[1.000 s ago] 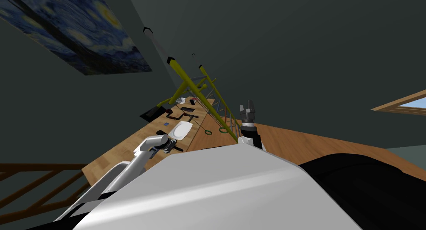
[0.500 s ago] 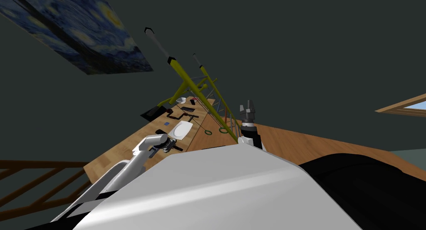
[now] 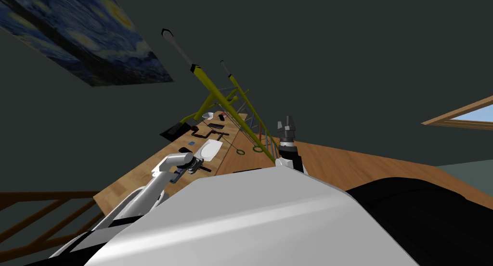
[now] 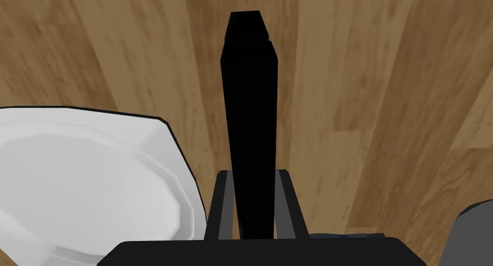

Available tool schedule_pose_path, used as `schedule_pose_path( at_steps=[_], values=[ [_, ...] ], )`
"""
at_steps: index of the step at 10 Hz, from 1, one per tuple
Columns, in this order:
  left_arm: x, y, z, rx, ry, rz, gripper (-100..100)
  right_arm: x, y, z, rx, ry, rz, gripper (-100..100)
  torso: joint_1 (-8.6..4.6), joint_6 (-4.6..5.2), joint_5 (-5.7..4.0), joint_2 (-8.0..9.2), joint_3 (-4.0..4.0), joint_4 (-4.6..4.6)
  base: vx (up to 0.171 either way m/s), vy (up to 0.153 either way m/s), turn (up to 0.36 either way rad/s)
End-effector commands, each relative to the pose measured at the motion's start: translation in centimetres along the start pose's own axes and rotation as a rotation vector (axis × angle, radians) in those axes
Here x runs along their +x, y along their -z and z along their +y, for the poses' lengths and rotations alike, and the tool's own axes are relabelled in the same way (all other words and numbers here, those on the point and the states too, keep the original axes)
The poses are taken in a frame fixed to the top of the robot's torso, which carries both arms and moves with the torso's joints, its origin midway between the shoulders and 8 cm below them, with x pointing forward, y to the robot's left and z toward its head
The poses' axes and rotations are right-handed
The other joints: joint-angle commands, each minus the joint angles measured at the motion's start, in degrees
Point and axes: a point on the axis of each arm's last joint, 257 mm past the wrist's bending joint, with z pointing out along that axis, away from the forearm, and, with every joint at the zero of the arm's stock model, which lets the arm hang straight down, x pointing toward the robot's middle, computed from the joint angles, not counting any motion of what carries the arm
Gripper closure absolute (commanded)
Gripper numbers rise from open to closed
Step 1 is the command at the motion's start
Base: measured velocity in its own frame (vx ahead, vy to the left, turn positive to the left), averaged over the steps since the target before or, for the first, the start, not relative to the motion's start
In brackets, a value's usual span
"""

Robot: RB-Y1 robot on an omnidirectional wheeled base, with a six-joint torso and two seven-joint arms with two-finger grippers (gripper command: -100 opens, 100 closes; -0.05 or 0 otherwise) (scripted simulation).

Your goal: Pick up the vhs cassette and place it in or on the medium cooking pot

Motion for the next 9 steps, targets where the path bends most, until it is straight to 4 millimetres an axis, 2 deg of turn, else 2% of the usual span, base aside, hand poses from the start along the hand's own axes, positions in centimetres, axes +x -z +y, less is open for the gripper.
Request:
schedule_pose_path(
  at_steps=[1,9],
  values=[
    [-0.6,1.1,-0.5,0.010,0.000,-0.017,100,0.0,0.0,0.0,0.000,0.000,0.000,0,0.00,0.00,0.00,0.00,0.00,0.00,-0.129,0.071,-0.111],
    [-6.6,8.4,-4.1,0.077,0.009,-0.128,100,0.0,0.0,0.0,0.000,0.000,0.000,0,-0.13,0.09,-0.11,0.44,0.32,0.20,-0.166,0.075,-0.140]
  ],
)
